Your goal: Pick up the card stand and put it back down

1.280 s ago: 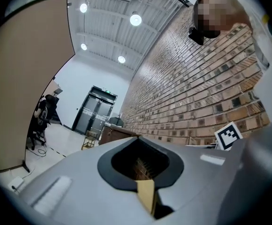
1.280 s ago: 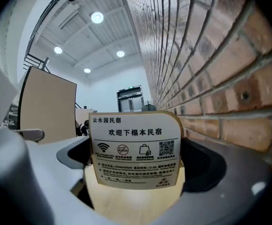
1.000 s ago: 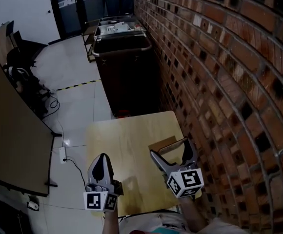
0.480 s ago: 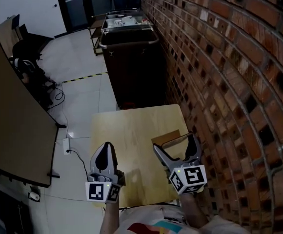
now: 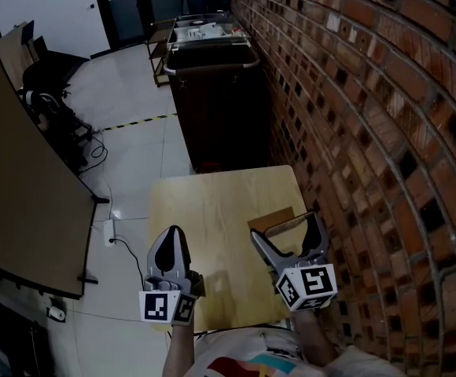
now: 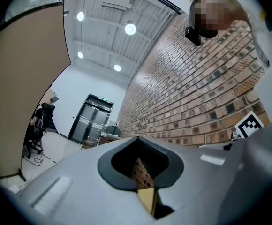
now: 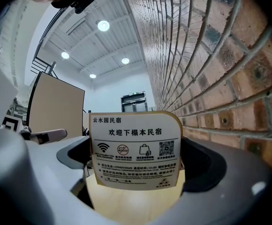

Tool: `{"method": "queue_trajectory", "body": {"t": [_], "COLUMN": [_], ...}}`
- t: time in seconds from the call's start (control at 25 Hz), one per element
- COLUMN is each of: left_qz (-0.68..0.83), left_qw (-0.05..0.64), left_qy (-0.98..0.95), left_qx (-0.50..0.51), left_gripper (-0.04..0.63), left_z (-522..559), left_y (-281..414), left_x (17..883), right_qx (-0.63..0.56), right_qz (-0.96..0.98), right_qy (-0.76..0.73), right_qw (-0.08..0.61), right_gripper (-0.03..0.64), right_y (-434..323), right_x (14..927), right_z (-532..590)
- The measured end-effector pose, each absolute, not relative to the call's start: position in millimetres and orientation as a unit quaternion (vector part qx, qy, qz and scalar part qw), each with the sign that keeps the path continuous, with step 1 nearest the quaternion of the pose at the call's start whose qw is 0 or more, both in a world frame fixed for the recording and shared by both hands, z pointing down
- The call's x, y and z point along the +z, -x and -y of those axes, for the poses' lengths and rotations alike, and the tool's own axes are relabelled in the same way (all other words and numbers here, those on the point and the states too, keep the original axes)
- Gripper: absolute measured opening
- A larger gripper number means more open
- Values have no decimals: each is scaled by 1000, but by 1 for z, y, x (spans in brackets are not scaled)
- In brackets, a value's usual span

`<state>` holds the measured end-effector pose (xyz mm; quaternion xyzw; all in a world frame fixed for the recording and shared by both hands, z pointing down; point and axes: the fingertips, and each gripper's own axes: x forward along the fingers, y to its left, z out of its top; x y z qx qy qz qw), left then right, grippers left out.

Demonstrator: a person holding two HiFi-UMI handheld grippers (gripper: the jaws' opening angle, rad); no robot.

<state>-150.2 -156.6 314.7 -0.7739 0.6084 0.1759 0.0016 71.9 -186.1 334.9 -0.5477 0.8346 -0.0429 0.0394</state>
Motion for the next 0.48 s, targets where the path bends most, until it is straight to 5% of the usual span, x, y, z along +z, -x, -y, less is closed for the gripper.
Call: {"method": "queue_trajectory", "body": {"t": [0.48], "left_qz": [-620], "left_qw": [-40], "left_qy": [763], "left_qx": [175], "left_gripper": [5], "left_z": [161], "left_y": [160], "left_x": [332], "right_qx": [-58], "right_qz": [-834], "right_qy": [548], "right_qw": [13], "right_gripper": [575], "right_y": [-72], "right_x": [361], "right_z": [205]}}
